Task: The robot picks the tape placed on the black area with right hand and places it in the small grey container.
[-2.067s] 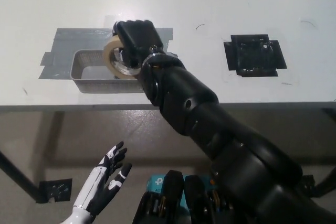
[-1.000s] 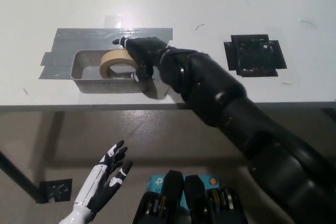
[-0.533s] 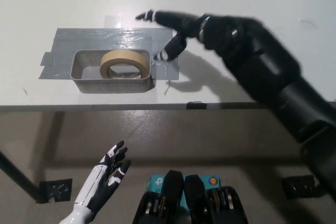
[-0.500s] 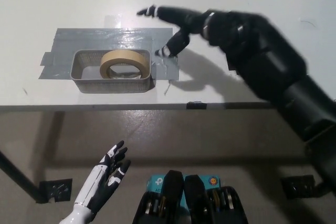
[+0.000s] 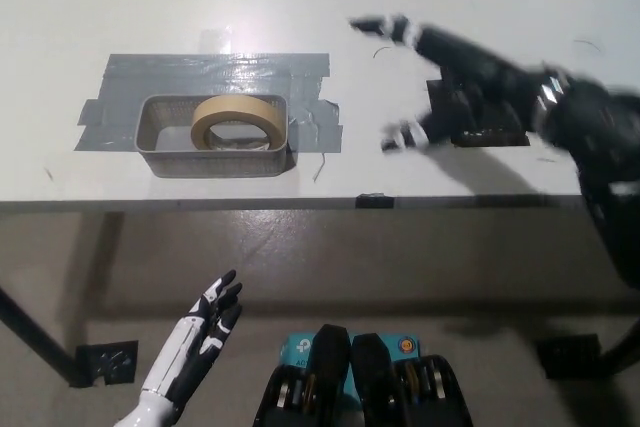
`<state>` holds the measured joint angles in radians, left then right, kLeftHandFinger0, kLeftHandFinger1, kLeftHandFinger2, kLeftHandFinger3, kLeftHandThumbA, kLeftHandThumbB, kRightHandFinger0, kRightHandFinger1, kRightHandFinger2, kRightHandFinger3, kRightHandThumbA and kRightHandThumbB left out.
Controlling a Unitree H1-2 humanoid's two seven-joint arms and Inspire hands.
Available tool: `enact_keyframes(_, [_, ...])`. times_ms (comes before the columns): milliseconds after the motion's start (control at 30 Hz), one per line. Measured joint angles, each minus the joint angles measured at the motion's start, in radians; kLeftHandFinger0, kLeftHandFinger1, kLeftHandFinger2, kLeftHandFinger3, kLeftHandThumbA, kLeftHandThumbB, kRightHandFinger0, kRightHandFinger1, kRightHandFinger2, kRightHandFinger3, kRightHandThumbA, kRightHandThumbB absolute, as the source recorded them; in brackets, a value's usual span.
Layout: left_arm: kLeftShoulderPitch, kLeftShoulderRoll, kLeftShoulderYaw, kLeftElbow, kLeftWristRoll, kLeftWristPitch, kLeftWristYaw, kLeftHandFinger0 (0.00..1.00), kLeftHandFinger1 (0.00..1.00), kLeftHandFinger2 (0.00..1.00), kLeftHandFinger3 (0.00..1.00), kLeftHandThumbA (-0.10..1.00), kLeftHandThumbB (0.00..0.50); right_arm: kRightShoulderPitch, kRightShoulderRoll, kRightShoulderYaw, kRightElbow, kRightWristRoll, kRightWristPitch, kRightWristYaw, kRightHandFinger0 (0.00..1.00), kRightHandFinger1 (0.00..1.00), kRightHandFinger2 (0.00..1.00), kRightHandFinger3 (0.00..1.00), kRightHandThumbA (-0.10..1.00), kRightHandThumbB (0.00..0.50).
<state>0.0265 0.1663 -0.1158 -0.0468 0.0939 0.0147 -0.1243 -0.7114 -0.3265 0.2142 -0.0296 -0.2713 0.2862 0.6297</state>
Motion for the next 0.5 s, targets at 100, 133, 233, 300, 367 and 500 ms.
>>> enact_keyframes(100, [0.009, 0.0, 0.0, 0.001, 0.0, -0.001, 0.0, 1.0, 1.0, 1.0, 1.0, 0.95, 0.14, 0.176, 0.005, -0.069, -0.111, 0.036, 0.003, -0.005, 1.0, 1.0, 1.0, 1.0, 1.0, 0.351])
enact_keyframes(133, [0.014, 0.0, 0.0, 0.002, 0.0, -0.002, 0.001, 1.0, 1.0, 1.0, 1.0, 0.95, 0.14, 0.249, 0.009, -0.1, -0.151, 0.052, 0.003, -0.008, 1.0, 1.0, 1.0, 1.0, 1.0, 0.348])
enact_keyframes(233, [0.029, 0.0, 0.001, 0.01, 0.001, -0.004, 0.002, 1.0, 1.0, 1.0, 1.0, 0.94, 0.135, 0.423, 0.025, -0.186, -0.265, 0.099, 0.002, -0.02, 1.0, 1.0, 1.0, 1.0, 1.0, 0.283])
enact_keyframes(300, [0.044, 0.0, 0.003, 0.013, 0.001, -0.009, 0.003, 1.0, 1.0, 1.0, 1.0, 0.94, 0.136, 0.546, 0.054, -0.256, -0.341, 0.139, 0.001, -0.041, 1.0, 1.0, 1.0, 1.0, 1.0, 0.287])
enact_keyframes(367, [0.061, -0.001, 0.008, 0.015, 0.001, -0.017, 0.005, 1.0, 1.0, 1.0, 1.0, 0.93, 0.144, 0.635, 0.093, -0.309, -0.383, 0.177, -0.008, -0.063, 1.0, 1.0, 1.0, 1.0, 1.0, 0.287])
enact_keyframes(500, [0.093, -0.005, 0.02, 0.021, 0.001, -0.036, 0.008, 1.0, 1.0, 1.0, 1.0, 0.95, 0.156, 0.745, 0.195, -0.372, -0.326, 0.213, -0.068, -0.128, 1.0, 1.0, 1.0, 1.0, 1.0, 0.217])
